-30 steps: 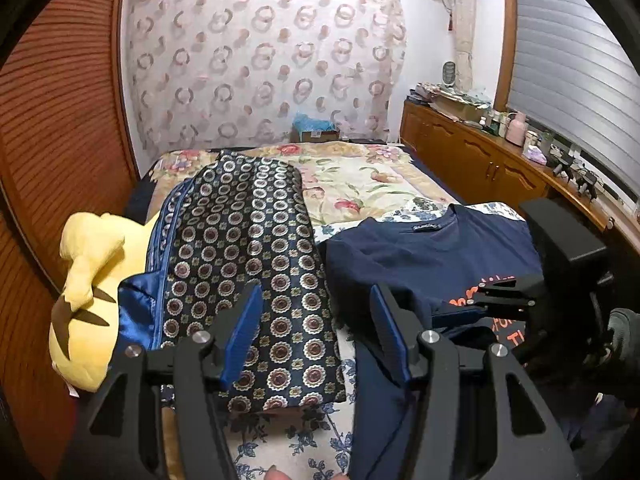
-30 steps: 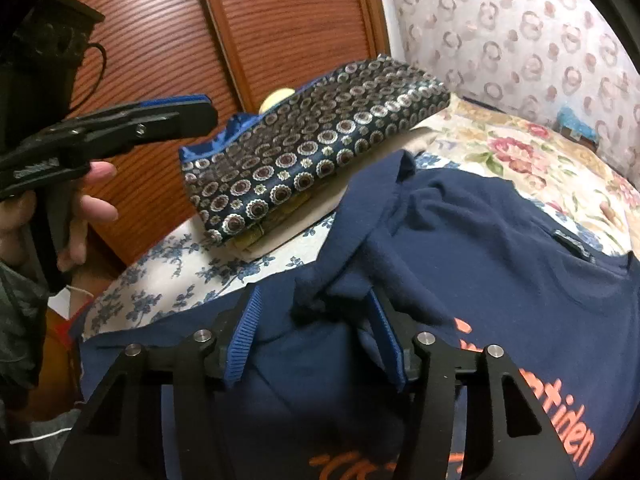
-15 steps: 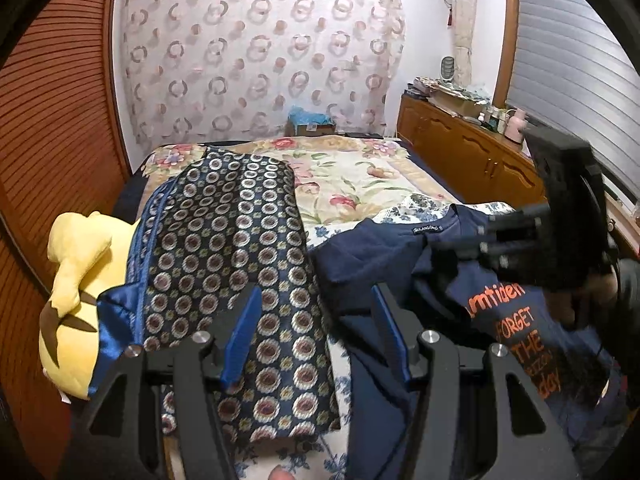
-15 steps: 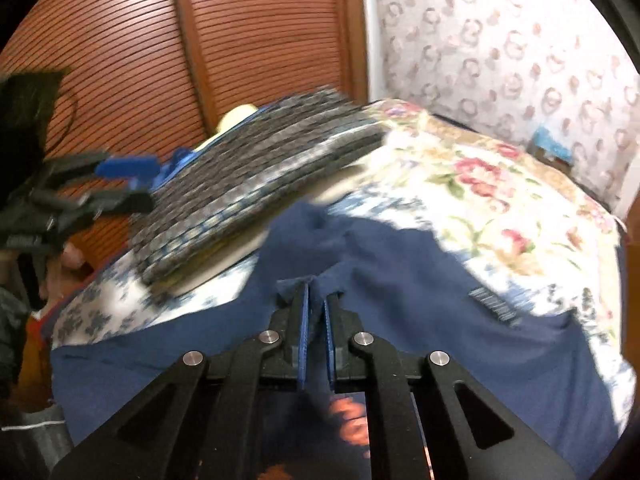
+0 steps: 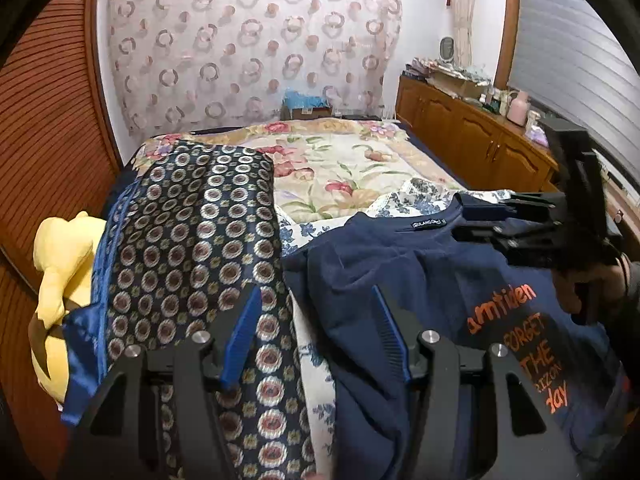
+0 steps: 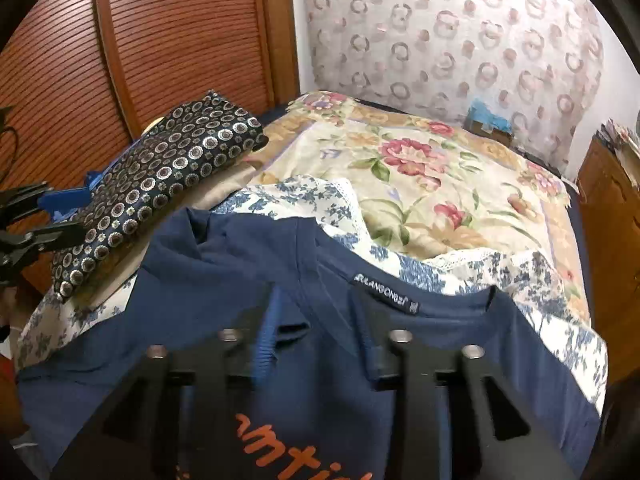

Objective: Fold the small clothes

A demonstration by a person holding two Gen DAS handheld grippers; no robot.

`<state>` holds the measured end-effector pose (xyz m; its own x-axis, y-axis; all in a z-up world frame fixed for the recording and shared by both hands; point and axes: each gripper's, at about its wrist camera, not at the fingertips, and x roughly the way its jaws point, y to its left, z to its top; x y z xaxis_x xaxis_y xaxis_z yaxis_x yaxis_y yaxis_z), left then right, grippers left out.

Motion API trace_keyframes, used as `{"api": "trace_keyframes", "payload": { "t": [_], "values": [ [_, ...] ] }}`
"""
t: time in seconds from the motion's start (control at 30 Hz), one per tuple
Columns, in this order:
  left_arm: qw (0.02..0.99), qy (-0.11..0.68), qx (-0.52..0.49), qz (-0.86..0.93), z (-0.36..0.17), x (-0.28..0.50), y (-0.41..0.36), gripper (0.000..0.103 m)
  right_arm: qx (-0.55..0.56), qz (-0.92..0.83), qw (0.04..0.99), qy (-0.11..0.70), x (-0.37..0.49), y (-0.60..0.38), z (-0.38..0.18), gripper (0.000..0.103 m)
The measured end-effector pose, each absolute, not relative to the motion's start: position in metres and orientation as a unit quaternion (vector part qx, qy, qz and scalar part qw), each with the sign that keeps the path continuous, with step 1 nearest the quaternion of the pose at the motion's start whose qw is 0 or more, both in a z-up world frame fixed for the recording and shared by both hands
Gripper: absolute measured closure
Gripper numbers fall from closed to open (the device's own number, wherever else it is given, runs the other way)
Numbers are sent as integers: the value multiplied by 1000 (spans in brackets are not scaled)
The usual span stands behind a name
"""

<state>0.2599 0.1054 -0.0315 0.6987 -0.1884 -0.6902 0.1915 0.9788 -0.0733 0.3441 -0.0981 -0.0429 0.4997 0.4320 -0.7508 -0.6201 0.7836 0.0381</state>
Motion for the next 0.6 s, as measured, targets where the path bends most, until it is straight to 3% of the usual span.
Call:
{"api": "trace_keyframes", "payload": {
  "t": [0.3, 0.5, 0.6],
  "values": [
    [894, 425, 0, -146, -41, 313, 83, 48, -133, 267, 861, 413, 325, -143, -67, 58],
    [882, 451, 30, -135, -50, 340, 73, 63, -125, 244, 859, 433, 320, -178, -86, 58],
    [875, 465, 56, -123, -60, 346, 70, 64, -121, 244, 861, 429, 317, -185, -89, 58]
  ]
}}
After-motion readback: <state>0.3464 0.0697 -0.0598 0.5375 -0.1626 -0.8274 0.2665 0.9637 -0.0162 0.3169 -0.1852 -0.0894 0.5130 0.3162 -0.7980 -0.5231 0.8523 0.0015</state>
